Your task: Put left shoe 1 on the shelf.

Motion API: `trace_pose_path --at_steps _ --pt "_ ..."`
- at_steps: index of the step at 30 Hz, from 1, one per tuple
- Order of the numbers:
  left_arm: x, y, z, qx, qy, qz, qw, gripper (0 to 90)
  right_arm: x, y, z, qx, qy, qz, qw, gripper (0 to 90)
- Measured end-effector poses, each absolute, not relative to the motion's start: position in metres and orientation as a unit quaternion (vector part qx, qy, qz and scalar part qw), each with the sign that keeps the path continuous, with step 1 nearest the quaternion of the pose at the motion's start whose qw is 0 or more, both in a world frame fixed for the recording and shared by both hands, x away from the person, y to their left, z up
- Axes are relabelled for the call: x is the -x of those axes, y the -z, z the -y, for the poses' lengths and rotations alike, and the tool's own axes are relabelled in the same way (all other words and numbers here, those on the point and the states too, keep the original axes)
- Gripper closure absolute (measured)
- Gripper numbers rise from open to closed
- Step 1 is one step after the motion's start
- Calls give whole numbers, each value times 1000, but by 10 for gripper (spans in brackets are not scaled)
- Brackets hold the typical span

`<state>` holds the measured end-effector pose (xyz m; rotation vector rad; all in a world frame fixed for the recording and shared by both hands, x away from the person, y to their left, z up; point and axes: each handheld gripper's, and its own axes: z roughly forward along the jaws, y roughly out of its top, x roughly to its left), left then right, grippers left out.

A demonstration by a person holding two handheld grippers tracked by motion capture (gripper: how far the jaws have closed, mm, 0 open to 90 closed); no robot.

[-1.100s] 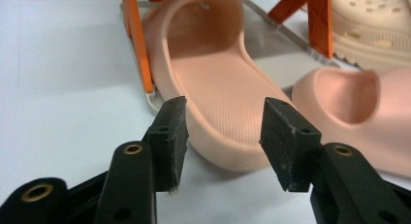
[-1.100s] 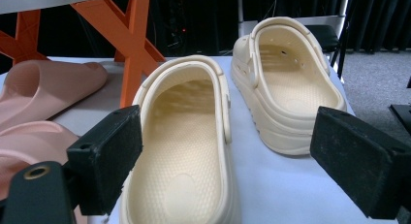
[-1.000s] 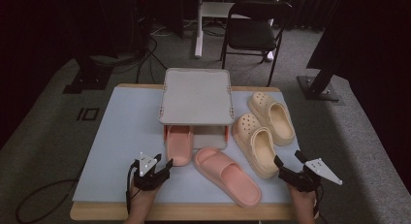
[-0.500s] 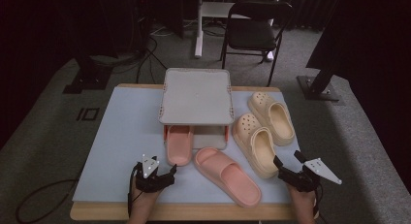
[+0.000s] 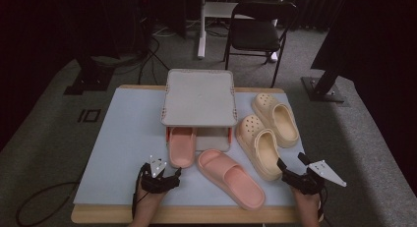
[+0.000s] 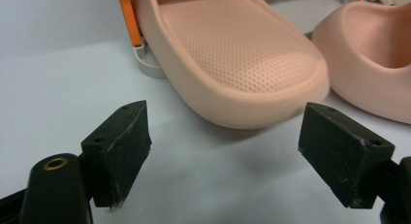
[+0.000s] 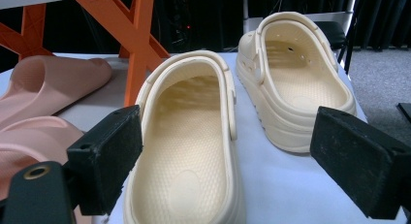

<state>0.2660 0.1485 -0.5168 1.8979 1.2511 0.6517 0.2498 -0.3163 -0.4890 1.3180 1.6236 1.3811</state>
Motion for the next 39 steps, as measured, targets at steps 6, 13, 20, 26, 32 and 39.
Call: trace_pose_path --at_steps 6,13,20,26,32,39 --pt "-274 516 -147 -746 -263 -484 374 185 -250 490 317 -501 -525 -614 311 111" --pt "-290 517 -149 -743 -262 -493 369 185 -250 490 316 -501 -525 -615 309 111" --pt "-305 518 -148 -737 -264 -500 371 185 -250 490 316 -501 -525 -616 308 127" --pt "-314 518 -146 -738 -262 -502 366 185 -251 490 316 -500 -524 -617 308 127" --pt "-325 518 -145 -741 -256 -502 366 185 -251 490 317 -501 -524 -617 307 127" --pt "-331 518 -142 -744 -256 -501 359 185 -251 490 317 -502 -523 -617 305 127"
